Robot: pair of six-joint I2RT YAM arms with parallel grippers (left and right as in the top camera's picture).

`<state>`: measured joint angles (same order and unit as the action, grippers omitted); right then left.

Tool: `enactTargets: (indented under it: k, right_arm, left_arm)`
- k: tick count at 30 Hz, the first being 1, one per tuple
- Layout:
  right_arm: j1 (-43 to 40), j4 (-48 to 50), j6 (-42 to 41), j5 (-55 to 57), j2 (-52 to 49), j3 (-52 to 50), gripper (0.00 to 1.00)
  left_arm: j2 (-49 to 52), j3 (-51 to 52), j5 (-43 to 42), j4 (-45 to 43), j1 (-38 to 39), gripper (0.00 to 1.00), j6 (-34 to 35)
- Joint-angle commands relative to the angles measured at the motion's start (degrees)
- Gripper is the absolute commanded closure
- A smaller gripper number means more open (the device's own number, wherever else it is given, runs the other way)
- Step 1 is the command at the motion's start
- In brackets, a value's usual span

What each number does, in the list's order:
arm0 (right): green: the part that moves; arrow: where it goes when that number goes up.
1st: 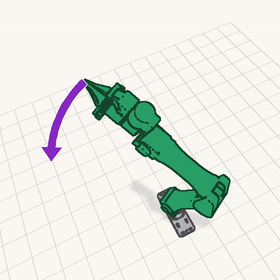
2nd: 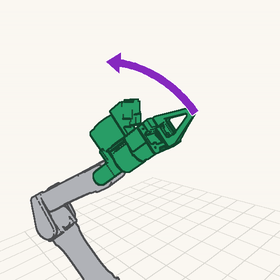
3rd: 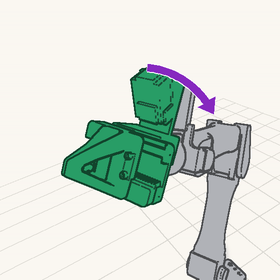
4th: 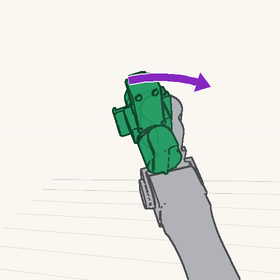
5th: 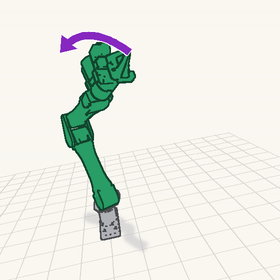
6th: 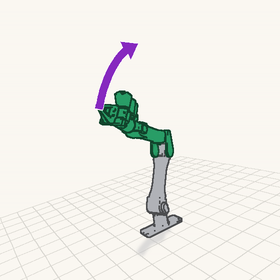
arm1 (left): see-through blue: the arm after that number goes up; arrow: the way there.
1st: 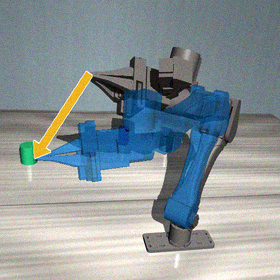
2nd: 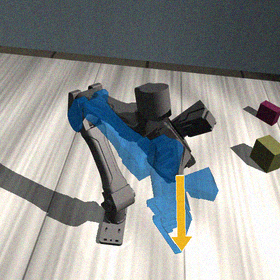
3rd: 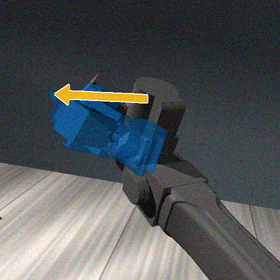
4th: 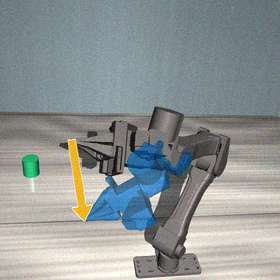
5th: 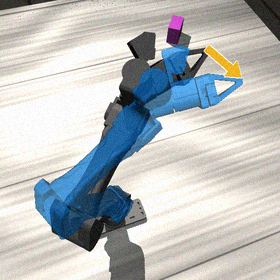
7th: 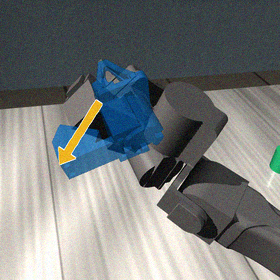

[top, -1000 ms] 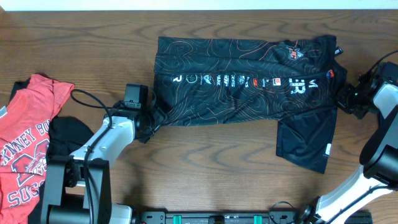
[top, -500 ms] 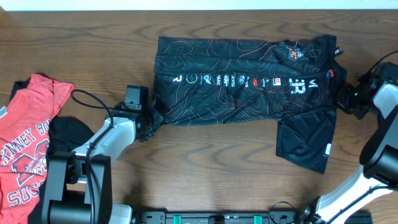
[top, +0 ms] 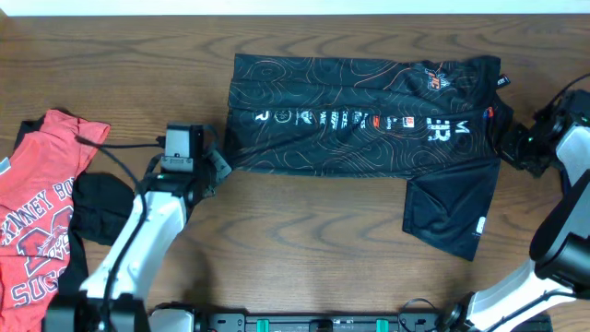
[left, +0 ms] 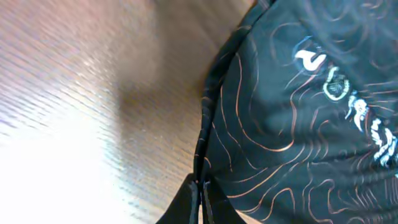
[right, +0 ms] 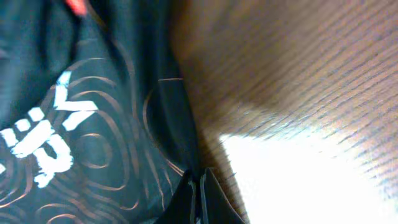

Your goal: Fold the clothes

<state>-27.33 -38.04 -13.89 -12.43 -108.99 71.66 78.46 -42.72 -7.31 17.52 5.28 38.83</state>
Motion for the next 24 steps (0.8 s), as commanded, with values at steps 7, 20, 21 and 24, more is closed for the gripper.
enactTargets:
  k: [7,20,21,24]
  right_arm:
    - [0.7,-3.2,-3.8,0.9,5.1,-0.3,0.99]
    - [0.7,-10.9,-5.4,4.7,14.9,-0.3,0.98]
    - [0.7,-11.8,-5.4,5.0,15.6,-0.3,0.99]
    - [0.7,-14.4,-5.4,5.2,16.9,-0.3,0.99]
  left_arm:
    - [-3.2,0.0,2.3,5.5,1.1,0.94,-3.3]
    - [-7.6,0.0,5.5,5.9,6.4,0.94,-4.5]
    - [-8.3,0.0,5.7,6.0,6.4,0.94,-4.5]
    - [-10.5,0.0,6.4,7.2,6.4,0.94,-4.5]
